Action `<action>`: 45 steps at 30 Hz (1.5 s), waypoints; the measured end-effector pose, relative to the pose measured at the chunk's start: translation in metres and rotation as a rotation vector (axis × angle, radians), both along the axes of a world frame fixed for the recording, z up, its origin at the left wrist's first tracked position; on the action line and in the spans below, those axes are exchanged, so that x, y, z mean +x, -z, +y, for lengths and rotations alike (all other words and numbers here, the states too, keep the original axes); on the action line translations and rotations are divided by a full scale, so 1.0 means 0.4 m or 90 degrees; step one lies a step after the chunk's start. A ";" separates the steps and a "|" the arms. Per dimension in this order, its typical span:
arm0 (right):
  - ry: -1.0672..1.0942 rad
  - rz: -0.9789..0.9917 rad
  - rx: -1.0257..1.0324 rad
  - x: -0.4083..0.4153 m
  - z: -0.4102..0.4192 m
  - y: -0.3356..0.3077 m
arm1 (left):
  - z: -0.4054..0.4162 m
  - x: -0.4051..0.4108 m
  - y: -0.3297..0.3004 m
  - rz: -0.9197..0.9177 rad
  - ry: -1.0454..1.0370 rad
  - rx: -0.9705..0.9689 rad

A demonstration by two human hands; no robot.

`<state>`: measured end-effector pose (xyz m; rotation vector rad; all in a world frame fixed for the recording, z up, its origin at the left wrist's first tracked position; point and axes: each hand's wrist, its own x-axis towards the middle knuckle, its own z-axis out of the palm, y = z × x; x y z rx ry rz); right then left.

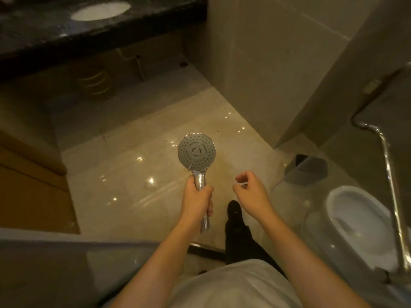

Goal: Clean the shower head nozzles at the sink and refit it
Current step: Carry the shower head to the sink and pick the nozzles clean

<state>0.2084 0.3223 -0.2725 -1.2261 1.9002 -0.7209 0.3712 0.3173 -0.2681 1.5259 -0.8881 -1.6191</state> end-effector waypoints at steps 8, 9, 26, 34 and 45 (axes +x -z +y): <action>-0.123 -0.022 -0.012 -0.070 -0.371 0.002 | -0.318 -0.063 0.019 -0.025 -0.110 0.000; -0.142 -0.008 -0.014 -0.084 -0.408 -0.001 | -0.348 -0.071 0.017 -0.030 -0.119 0.005; -0.399 0.158 -0.048 0.016 -1.120 0.044 | -0.944 0.061 0.024 0.015 -0.197 0.018; -0.447 0.167 -0.065 0.348 -1.456 0.041 | -1.250 0.395 0.006 0.045 -0.227 0.047; -0.503 0.117 -0.043 0.811 -1.790 0.027 | -1.511 0.839 0.006 0.076 -0.349 0.078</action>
